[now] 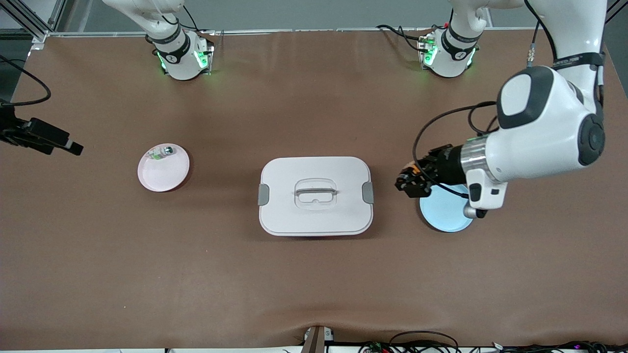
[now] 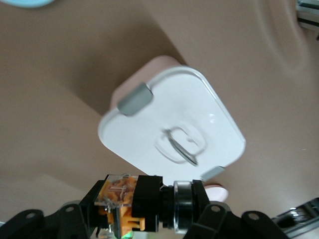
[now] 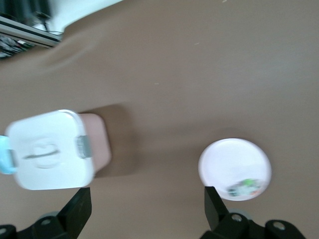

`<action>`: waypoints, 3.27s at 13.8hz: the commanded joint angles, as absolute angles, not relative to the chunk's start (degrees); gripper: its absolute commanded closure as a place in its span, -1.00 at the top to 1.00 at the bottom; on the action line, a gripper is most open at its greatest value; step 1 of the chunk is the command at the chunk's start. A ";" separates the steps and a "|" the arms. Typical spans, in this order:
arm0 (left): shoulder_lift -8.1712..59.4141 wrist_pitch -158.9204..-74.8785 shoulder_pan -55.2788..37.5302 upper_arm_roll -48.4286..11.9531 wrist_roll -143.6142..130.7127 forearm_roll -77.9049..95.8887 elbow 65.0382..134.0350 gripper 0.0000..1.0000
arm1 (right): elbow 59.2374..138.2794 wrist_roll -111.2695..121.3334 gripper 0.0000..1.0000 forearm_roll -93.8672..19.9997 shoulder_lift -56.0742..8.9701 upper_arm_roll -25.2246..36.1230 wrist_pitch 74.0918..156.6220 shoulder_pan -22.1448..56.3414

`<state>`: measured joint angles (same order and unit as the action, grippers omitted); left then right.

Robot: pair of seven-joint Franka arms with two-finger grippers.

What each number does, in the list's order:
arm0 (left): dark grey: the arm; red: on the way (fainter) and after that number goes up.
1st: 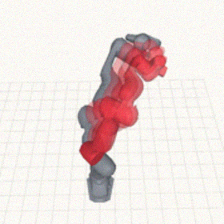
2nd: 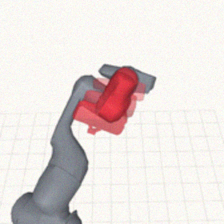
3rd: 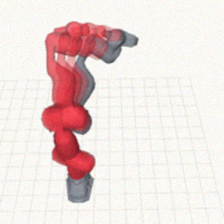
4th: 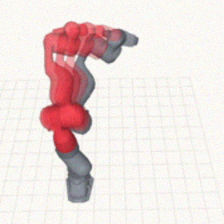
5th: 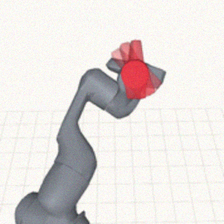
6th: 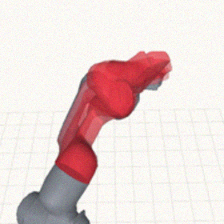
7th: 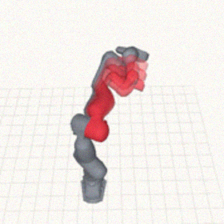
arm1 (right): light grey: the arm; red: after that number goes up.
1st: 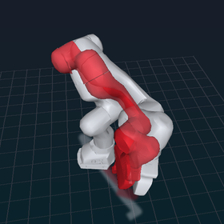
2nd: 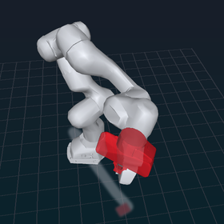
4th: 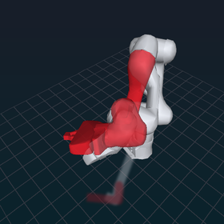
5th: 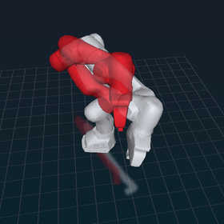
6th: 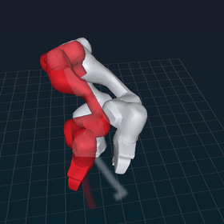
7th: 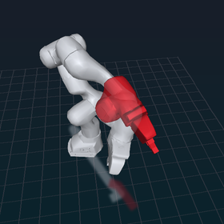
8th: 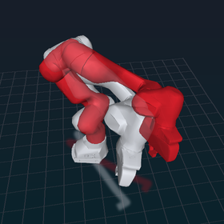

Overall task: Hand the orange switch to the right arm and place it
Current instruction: 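Lift the switch with the left gripper and carry it over the box, then reach the right gripper toward the switch held by the left gripper, then close the right gripper on the switch beside the left gripper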

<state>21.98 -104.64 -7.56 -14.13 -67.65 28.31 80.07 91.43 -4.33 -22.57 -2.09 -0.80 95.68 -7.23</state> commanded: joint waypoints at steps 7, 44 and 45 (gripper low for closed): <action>23.47 -124.35 -15.46 -18.46 -92.97 29.27 79.01 -0.66 | 114.95 -7.56 1.00 -43.84 8.79 -1.58 122.05 5.51; 24.35 -128.14 -18.11 -18.37 -95.62 28.74 79.19 -0.66 | 92.73 -17.04 -0.99 -51.41 -21.18 -1.14 161.54 40.52; 24.35 -128.14 -18.19 -18.37 -95.62 28.74 79.19 -0.65 | 92.55 -19.92 -1.00 -51.15 -21.18 -1.14 161.54 40.60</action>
